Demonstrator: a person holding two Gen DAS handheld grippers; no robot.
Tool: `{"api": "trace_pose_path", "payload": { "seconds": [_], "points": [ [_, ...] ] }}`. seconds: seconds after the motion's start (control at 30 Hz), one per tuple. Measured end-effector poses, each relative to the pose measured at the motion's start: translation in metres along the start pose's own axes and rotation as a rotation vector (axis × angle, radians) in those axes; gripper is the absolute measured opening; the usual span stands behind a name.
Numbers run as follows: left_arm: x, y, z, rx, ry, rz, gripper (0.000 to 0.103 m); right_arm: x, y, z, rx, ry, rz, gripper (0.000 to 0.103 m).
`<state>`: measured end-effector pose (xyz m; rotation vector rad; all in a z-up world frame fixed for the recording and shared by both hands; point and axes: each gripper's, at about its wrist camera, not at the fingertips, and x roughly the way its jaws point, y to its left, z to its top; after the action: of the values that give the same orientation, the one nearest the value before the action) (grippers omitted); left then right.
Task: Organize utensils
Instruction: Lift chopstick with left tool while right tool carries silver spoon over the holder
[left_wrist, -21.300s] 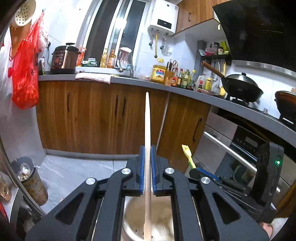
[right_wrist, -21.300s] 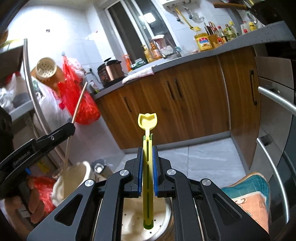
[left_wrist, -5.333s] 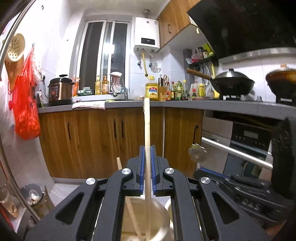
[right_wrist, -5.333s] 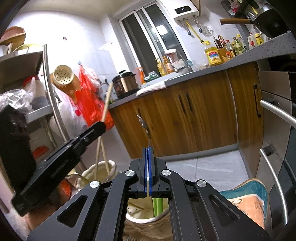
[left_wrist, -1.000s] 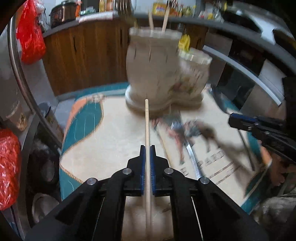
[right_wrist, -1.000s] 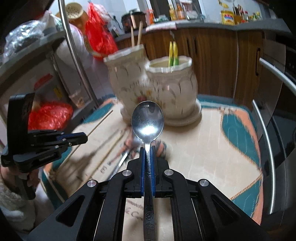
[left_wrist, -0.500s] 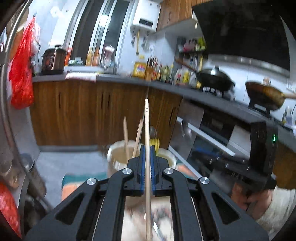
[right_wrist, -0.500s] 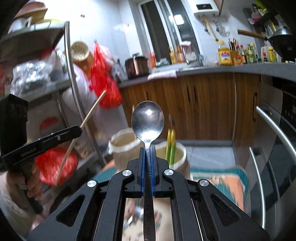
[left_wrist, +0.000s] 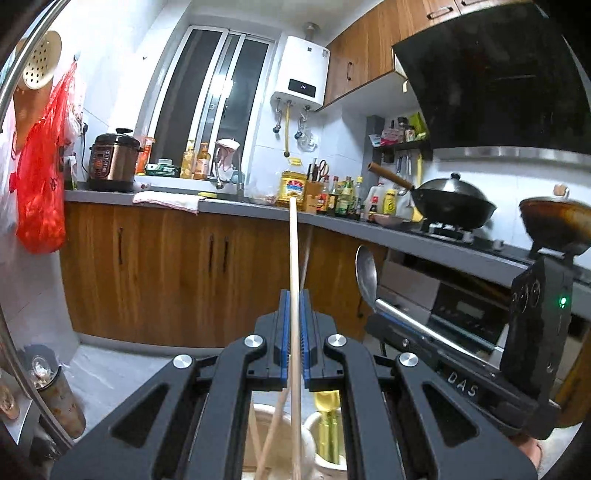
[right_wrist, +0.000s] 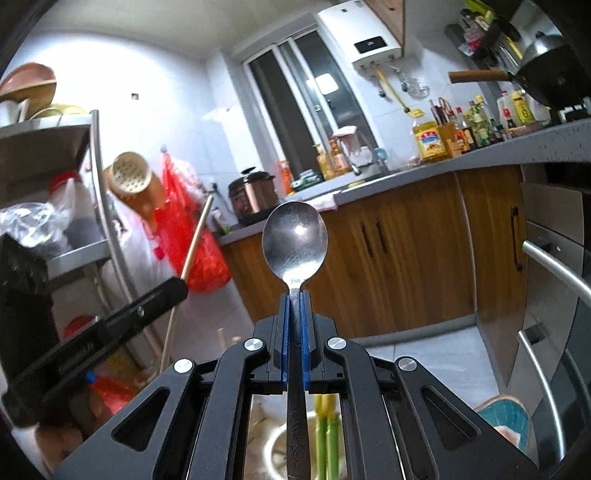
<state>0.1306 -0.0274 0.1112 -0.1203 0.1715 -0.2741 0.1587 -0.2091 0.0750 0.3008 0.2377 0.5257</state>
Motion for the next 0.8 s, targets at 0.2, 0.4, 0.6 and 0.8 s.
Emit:
{"api": "trace_pose_path", "payload": {
  "seconds": [0.2,0.4,0.6,0.8],
  "points": [
    [0.004,-0.003,-0.01,0.06,-0.043,0.06,0.005,0.013,-0.003,-0.014,-0.016,-0.01,-0.042,0.006],
    [0.003,-0.014,-0.018,0.155,-0.081,0.102,0.005,0.017,0.004,-0.024,-0.056,-0.025,-0.066,0.006],
    [0.005,-0.031,-0.03,0.292,-0.113,0.149,0.005,0.017,0.006,-0.032,-0.084,-0.011,-0.064,0.006],
    [0.004,-0.034,-0.023,0.281,-0.138,0.136,0.005,0.015,0.004,-0.036,-0.085,-0.006,-0.057,0.006]
  ]
}}
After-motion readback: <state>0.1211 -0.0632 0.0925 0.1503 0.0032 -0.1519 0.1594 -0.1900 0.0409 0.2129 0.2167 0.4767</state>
